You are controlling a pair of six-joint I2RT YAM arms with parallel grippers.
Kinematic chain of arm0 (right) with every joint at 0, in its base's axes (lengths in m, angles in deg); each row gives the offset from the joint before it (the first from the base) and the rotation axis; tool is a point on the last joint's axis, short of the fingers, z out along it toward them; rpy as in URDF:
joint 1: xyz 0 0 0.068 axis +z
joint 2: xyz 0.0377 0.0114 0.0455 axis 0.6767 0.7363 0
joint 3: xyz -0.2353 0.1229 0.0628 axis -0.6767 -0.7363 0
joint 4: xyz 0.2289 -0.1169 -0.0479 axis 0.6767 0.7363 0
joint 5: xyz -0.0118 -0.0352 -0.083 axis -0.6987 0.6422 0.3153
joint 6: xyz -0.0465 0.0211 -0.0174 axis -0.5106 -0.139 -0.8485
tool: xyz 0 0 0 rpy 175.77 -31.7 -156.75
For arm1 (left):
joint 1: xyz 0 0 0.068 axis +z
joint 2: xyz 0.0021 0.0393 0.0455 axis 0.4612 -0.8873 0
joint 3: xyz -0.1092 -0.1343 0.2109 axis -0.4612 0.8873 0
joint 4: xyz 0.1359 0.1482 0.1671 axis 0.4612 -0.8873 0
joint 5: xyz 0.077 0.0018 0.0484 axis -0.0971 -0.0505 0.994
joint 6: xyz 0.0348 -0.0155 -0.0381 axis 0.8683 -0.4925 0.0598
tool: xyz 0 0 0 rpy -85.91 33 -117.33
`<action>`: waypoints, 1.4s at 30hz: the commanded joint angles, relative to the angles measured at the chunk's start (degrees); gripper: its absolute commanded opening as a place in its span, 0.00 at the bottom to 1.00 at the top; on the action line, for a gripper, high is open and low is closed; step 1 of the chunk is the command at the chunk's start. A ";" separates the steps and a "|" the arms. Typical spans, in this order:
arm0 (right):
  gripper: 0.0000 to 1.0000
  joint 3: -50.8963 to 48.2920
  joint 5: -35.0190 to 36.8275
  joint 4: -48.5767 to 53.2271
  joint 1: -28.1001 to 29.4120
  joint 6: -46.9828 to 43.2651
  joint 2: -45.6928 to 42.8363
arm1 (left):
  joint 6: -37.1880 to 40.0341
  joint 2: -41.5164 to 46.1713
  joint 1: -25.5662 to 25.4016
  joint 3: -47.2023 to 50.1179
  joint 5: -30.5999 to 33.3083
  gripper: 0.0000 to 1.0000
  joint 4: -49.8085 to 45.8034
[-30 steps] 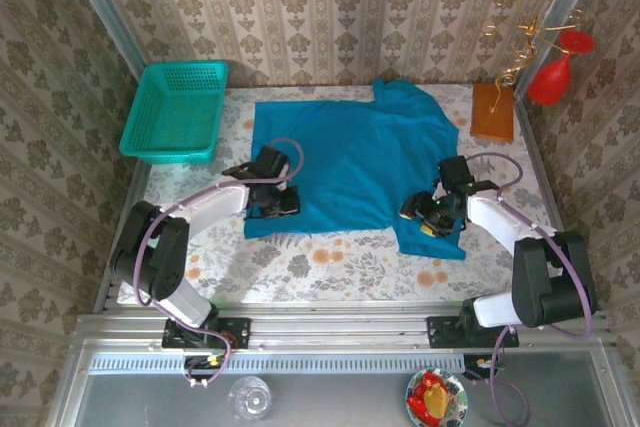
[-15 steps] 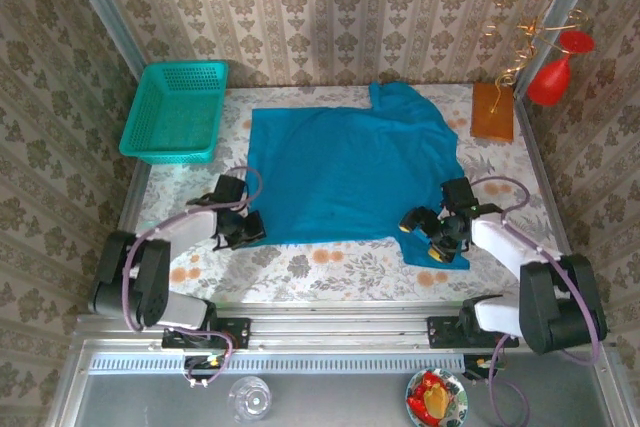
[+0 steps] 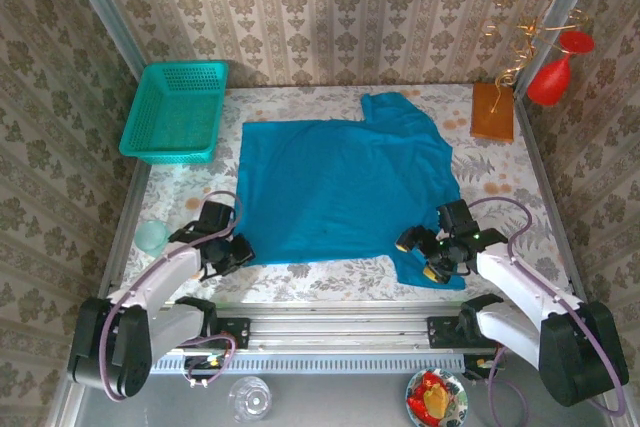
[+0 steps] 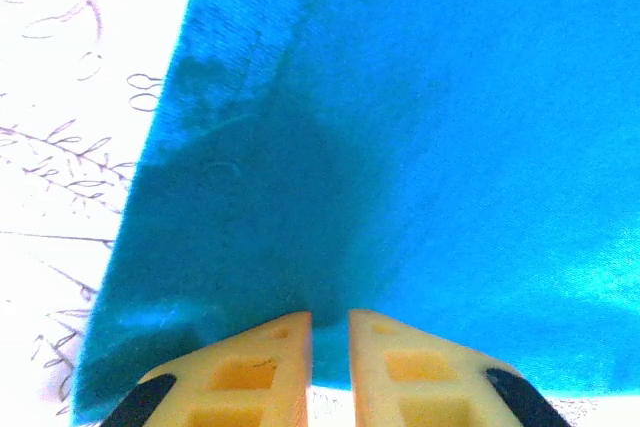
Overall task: Fold the inside-out t-shirt
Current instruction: Move the T-shirt to the center of the table, then fold the T-shirt at the center of the table.
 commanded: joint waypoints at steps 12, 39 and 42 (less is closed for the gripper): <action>0.57 11.95 24.89 27.41 0.40 9.39 0.71 | 0.65 4.44 1.68 -8.23 8.03 0.21 -12.90; 0.41 0.19 14.05 13.02 2.88 29.21 6.98 | -0.32 6.70 5.28 -6.64 8.44 0.24 -13.73; 0.36 -0.22 14.94 11.94 2.87 29.57 8.04 | -0.79 6.73 5.66 -6.22 9.04 0.25 -13.89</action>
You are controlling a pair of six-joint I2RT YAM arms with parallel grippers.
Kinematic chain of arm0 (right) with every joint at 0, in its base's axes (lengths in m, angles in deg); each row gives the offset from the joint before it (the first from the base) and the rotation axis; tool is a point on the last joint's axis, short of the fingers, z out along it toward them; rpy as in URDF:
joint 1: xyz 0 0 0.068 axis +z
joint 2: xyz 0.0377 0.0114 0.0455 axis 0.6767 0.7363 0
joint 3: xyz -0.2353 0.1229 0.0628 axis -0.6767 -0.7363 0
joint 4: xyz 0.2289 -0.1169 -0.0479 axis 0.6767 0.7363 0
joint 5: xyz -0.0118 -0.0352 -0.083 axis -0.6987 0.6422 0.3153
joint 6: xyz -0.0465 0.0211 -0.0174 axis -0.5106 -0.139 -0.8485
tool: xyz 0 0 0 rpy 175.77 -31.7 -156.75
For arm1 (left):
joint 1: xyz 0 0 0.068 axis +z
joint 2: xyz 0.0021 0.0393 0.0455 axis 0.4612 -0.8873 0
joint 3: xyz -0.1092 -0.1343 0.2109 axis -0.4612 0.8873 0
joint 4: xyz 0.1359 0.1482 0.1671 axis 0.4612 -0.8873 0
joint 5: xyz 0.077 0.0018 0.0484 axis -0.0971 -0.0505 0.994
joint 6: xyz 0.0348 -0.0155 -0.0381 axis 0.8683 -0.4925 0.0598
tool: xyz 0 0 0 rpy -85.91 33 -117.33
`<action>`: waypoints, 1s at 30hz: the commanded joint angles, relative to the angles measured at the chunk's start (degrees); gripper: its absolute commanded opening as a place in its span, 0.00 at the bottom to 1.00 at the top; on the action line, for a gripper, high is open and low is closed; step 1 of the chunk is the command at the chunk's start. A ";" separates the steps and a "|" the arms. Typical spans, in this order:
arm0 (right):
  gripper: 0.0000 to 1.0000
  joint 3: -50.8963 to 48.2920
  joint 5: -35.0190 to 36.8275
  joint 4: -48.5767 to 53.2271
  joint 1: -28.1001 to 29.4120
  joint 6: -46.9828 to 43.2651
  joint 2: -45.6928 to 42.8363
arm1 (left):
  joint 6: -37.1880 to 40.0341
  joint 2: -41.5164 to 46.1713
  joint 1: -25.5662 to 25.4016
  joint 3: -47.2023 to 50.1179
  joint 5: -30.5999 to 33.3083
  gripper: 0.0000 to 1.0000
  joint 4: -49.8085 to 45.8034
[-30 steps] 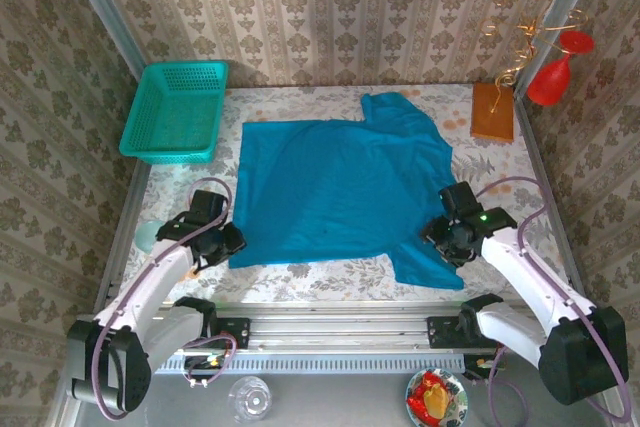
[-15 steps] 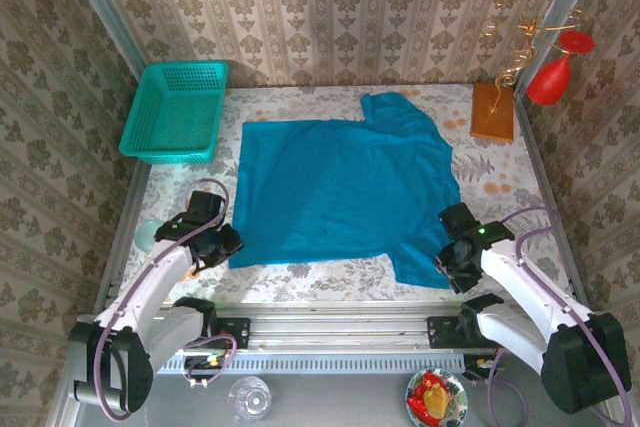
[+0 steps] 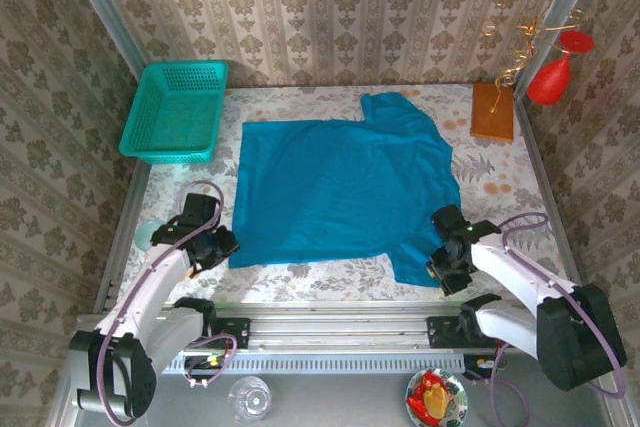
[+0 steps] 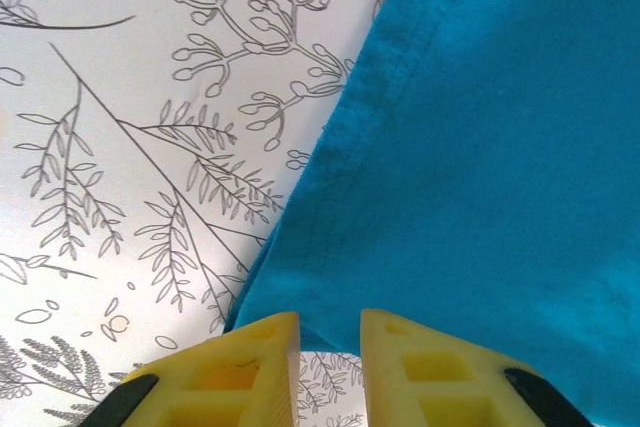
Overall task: Fold the inside-out t-shirt
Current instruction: Fold the T-shirt at the center of the table.
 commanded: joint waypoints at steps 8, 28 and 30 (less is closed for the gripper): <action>0.18 -1.99 0.68 -3.41 0.79 2.80 0.07 | -3.47 -0.04 1.20 1.63 4.84 0.33 -2.60; 0.10 1.12 3.14 0.13 0.78 2.51 -4.70 | -3.59 -4.99 -0.64 3.40 2.45 0.34 -1.14; 0.10 1.39 3.47 0.37 0.72 2.49 -4.75 | -3.31 -5.88 -0.64 3.64 1.32 0.33 -0.14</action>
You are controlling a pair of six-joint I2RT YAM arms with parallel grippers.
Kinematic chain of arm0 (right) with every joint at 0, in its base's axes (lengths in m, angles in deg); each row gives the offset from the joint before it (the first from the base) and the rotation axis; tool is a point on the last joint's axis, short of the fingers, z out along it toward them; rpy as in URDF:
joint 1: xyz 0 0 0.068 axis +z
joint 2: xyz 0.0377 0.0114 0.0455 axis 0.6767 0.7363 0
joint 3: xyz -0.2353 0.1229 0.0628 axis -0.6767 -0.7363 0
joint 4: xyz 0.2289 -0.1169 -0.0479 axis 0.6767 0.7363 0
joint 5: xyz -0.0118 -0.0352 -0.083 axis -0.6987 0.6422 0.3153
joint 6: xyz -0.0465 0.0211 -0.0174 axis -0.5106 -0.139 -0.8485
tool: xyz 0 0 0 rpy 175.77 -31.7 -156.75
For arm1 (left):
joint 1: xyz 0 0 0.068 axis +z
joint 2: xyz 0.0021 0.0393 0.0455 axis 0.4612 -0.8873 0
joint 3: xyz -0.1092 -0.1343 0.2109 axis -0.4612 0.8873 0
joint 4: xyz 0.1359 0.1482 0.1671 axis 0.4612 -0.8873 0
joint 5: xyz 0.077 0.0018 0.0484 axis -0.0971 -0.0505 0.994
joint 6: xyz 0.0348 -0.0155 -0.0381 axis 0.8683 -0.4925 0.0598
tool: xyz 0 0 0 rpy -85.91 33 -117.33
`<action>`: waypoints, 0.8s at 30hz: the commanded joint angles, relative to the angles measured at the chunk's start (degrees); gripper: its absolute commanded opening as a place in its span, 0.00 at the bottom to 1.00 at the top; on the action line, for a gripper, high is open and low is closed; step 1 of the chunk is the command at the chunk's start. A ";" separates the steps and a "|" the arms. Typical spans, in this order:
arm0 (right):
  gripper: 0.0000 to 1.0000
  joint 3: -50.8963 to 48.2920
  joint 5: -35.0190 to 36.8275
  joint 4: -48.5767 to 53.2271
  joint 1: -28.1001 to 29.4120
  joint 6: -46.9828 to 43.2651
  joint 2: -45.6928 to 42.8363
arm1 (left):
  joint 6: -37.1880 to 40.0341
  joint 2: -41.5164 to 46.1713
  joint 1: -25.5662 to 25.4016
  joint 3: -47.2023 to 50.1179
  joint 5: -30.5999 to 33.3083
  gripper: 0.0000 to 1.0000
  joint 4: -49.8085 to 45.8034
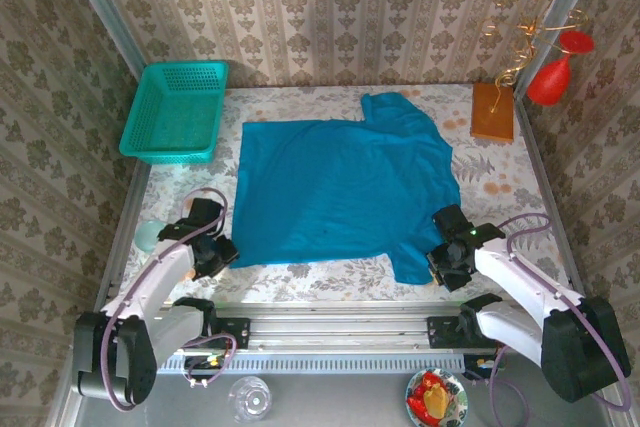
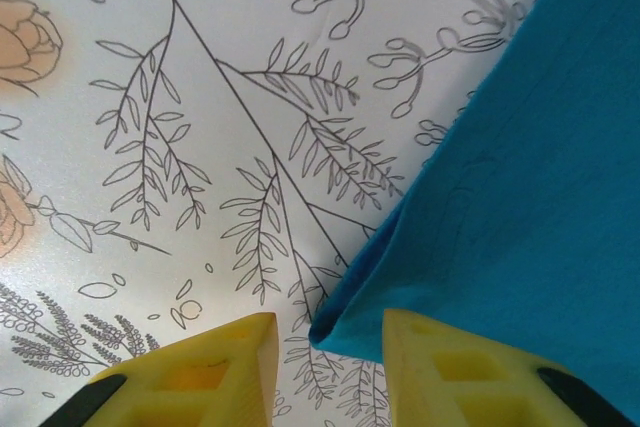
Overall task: Fold the inside-out t-shirt
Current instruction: Fold the T-shirt at the center of the table.
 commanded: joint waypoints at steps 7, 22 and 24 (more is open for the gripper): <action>0.10 1.66 3.20 1.94 0.28 1.29 -0.84 | 0.20 -4.36 -0.72 0.92 -3.82 0.29 2.47; 0.00 4.89 7.49 12.44 0.29 1.82 -10.49 | 0.45 1.34 -1.79 -1.36 -3.24 0.00 -2.28; 0.00 5.84 8.58 15.93 0.27 1.82 -14.10 | 0.10 4.94 -1.78 -1.77 -3.94 0.00 -3.14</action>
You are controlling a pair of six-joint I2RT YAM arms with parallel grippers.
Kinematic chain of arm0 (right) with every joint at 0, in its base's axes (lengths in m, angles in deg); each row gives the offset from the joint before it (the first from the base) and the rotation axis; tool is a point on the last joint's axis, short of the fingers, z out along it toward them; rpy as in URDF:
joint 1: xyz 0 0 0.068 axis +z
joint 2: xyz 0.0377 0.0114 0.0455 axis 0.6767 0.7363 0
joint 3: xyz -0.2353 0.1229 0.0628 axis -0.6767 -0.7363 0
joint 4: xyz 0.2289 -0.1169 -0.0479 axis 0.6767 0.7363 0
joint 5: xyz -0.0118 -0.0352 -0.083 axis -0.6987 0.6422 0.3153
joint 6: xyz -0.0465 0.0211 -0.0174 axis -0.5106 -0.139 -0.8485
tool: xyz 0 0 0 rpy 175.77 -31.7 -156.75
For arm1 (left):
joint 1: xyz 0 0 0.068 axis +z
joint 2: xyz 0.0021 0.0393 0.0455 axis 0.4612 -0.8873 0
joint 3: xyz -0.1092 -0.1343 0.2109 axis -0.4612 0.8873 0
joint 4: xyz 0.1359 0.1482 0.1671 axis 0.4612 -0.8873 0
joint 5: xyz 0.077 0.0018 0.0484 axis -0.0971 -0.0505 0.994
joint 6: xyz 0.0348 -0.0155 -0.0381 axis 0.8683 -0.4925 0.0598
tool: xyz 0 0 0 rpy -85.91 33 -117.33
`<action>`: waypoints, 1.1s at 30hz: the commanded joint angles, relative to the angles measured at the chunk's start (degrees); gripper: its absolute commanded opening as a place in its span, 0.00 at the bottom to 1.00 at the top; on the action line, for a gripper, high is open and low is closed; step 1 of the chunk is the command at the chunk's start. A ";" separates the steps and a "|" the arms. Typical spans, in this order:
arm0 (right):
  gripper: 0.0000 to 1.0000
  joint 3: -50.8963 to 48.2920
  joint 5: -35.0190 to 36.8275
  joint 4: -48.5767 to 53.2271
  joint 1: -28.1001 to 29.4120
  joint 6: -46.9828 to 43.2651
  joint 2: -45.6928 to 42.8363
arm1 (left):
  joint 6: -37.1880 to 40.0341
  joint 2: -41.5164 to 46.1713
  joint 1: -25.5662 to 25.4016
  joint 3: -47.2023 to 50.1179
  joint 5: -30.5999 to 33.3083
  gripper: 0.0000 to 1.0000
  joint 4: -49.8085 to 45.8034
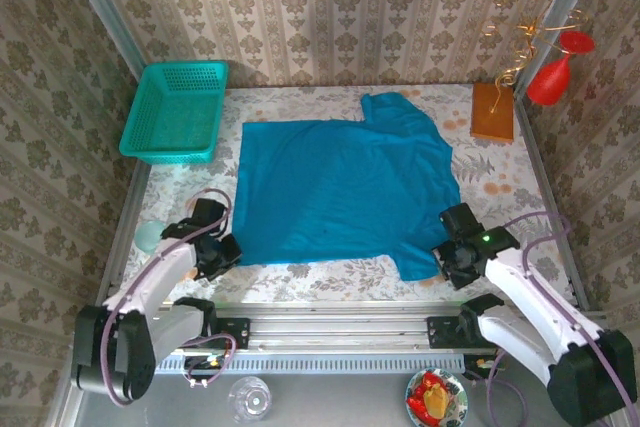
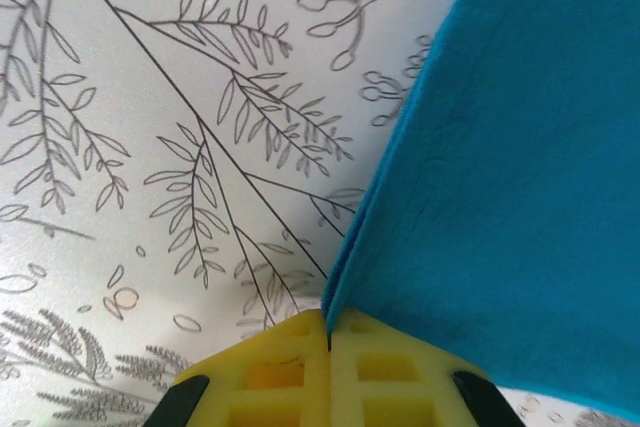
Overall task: Fold the inside-out t-shirt
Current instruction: Fold the T-shirt at the center of the table.
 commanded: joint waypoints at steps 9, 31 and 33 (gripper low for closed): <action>0.00 8.94 5.33 19.90 0.29 0.28 -13.66 | -1.16 8.70 -0.59 -7.23 -3.29 0.00 -8.04; 0.00 22.94 8.17 -11.45 -3.89 -40.84 16.10 | 15.41 -17.95 0.53 -22.78 -5.81 0.00 5.62; 0.00 24.72 7.23 -12.75 -5.13 -42.86 19.33 | 16.60 -21.14 0.90 -24.46 -5.21 0.00 6.35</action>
